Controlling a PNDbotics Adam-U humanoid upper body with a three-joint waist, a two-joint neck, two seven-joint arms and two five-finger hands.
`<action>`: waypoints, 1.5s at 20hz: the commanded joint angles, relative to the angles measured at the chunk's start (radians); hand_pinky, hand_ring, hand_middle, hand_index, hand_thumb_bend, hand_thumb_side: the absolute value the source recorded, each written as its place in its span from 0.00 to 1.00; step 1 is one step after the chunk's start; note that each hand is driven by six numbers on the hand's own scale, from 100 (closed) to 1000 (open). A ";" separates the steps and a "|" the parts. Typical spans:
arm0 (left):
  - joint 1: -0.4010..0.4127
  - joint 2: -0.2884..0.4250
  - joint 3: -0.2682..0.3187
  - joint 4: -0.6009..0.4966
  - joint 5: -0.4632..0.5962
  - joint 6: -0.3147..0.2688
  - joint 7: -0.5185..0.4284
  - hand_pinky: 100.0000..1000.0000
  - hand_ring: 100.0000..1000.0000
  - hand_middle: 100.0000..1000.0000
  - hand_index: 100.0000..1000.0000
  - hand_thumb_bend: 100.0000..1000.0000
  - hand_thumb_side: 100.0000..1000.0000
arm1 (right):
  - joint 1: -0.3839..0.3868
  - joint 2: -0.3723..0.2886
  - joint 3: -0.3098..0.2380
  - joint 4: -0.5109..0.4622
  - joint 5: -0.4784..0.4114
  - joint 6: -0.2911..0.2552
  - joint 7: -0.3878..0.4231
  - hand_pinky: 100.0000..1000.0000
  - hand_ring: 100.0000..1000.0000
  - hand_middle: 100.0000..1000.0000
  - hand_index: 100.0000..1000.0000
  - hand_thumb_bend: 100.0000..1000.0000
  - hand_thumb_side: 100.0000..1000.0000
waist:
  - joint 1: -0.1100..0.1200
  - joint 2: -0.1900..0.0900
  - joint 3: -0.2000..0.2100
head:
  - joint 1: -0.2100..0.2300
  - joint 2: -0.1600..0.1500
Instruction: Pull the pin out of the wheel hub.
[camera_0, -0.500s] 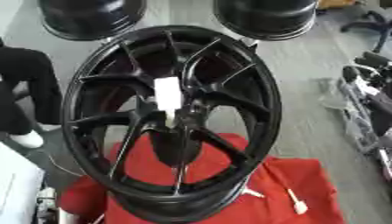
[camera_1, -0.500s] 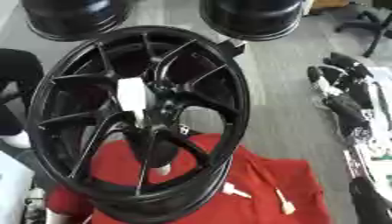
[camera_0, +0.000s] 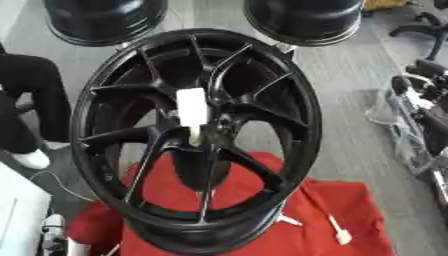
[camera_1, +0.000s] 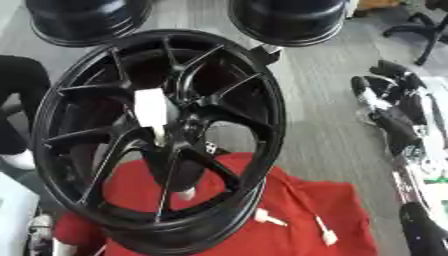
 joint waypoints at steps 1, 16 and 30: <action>-0.012 0.025 0.004 -0.013 -0.001 0.004 0.000 0.77 0.83 0.81 0.85 0.13 0.85 | -0.004 -0.026 -0.008 -0.023 0.003 0.000 -0.004 0.89 0.71 0.66 0.72 0.44 0.08 | 0.000 -0.008 -0.002 | -0.003 0.006; -0.194 0.339 -0.051 -0.118 -0.007 0.066 -0.068 0.77 0.84 0.83 0.87 0.03 0.79 | 0.015 -0.040 -0.009 -0.036 0.019 -0.009 -0.020 0.89 0.71 0.68 0.72 0.45 0.09 | 0.013 -0.006 -0.017 | -0.021 0.006; -0.622 0.737 -0.326 -0.163 -0.081 0.310 -0.585 0.79 0.84 0.82 0.86 0.04 0.78 | 0.038 -0.054 -0.003 -0.052 0.050 -0.001 -0.022 0.89 0.71 0.67 0.72 0.45 0.09 | 0.040 -0.007 -0.013 | -0.038 0.006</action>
